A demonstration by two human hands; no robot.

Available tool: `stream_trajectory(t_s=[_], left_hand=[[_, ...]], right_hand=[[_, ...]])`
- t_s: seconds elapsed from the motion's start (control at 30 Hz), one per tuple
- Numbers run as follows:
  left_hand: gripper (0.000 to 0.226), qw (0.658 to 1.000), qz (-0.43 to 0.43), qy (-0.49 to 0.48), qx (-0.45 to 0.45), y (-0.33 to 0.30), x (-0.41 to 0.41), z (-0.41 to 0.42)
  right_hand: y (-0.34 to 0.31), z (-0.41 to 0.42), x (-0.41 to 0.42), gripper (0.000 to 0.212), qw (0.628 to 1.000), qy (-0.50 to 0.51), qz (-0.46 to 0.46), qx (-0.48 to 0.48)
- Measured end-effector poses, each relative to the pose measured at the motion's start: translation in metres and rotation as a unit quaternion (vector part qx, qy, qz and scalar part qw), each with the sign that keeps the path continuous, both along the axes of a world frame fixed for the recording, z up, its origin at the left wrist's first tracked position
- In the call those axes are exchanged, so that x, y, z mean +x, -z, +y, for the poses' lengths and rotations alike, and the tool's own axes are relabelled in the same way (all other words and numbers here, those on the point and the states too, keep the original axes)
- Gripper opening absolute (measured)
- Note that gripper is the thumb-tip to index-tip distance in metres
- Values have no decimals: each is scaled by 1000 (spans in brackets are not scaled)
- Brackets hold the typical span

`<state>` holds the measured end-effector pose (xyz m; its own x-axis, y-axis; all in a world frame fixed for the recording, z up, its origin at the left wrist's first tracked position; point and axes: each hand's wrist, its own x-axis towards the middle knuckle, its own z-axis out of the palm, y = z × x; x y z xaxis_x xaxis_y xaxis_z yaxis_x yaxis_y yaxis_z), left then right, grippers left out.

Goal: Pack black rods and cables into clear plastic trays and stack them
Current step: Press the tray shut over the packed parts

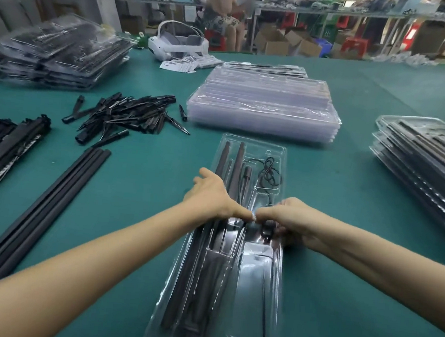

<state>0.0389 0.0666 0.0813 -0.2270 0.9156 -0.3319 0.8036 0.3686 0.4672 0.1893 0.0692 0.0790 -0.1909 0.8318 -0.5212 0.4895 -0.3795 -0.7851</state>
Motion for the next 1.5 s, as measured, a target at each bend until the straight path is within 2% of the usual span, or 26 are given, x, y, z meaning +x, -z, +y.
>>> stream_trajectory(t_s=[0.17,0.27,0.33,0.43,0.5,0.57,0.7,0.9,1.1,1.23,1.33,1.4,1.47,1.5], left_hand=[[146,999,3,-30,-19,3,3,4],[140,999,-19,-39,-17,1,1,3],[133,997,-53,-48,-20,-1,-4,2],[145,994,-90,-52,-44,-4,-12,-2],[148,991,-117,-51,-43,-4,-15,-2],[143,984,-164,-60,-42,-4,-19,-1],[123,951,-295,-76,-60,-4,-26,1],[115,968,-238,-78,-16,-5,-21,-5],[117,969,-226,-95,2,-9,-14,-11],[117,967,-230,-106,1,-5,-14,-16],[117,962,-252,-108,7,-1,-20,-19],[110,953,-280,-113,18,-2,-27,-21],[97,932,-343,-116,4,-4,-34,-23],[82,910,-397,-116,-11,-5,-37,-24]], right_hand=[[-9,1,-12,13,999,-9,-51,2],[-11,2,-14,19,998,-18,-67,1],[-11,1,-10,16,999,-28,-46,-6],[-7,2,-2,17,999,-24,12,-25],[-2,4,5,12,995,0,82,-59],[0,6,11,11,987,7,132,-93],[0,10,15,6,989,1,134,-69],[2,8,7,6,998,12,63,11],[0,5,4,25,999,11,37,35],[-1,0,0,18,999,-15,16,44],[-1,-1,2,19,999,-6,30,33],[-4,-2,6,11,998,-5,59,7],[-7,0,9,6,993,6,111,-33],[-8,0,11,7,984,21,159,-72]])
